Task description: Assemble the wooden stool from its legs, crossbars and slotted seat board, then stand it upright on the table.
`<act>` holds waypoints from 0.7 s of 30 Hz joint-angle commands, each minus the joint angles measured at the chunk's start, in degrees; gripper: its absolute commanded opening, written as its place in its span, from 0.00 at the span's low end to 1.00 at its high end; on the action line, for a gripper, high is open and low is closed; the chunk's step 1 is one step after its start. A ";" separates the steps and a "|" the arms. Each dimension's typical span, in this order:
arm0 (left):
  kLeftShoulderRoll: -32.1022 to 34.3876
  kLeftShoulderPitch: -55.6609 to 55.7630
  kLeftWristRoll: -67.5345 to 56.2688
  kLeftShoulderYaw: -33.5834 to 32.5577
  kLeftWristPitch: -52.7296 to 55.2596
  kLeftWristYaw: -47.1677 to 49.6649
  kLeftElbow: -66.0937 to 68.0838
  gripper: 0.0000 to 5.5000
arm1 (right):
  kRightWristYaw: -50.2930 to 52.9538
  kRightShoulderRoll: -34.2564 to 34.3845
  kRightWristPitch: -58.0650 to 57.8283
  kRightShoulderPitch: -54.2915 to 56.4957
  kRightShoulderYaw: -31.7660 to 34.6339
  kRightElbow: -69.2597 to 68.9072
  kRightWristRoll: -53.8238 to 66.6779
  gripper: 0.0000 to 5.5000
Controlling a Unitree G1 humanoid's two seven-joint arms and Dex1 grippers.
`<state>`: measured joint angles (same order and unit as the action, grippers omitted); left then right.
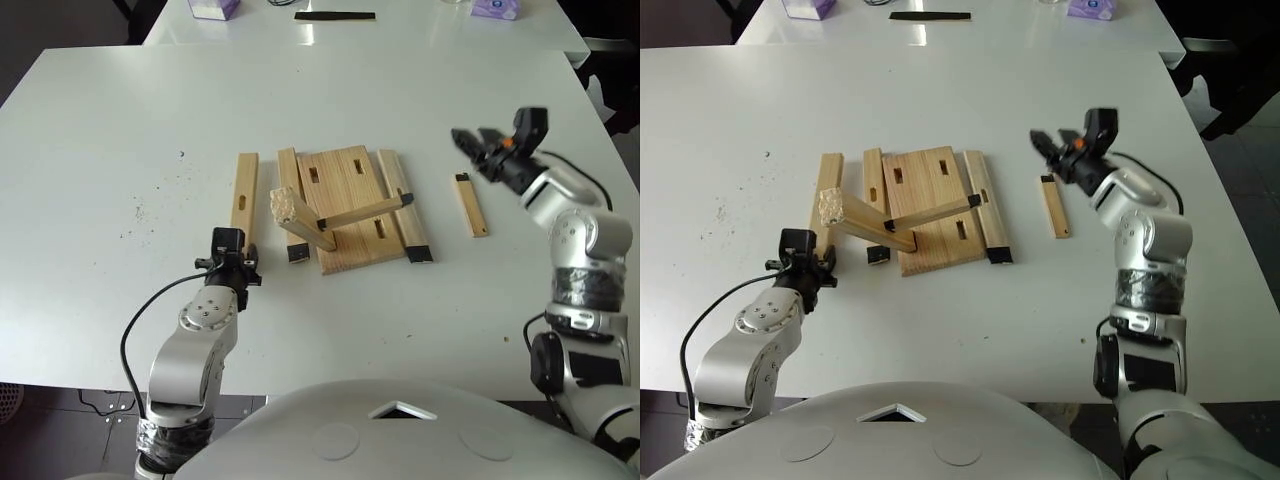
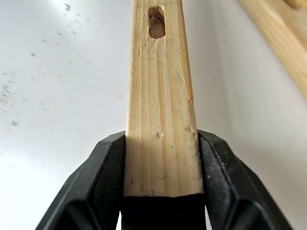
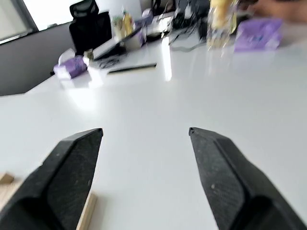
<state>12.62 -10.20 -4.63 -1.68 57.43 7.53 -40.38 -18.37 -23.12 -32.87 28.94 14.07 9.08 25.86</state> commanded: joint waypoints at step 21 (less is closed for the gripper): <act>11.68 21.89 -70.44 -19.38 -6.77 -44.08 8.26 0.37 | -23.31 -0.55 -38.34 28.88 5.02 1.42 47.25 0.60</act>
<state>22.33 12.02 -74.68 -22.10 50.77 -34.85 -32.40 -42.12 -23.15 -69.50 55.84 18.63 10.24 71.57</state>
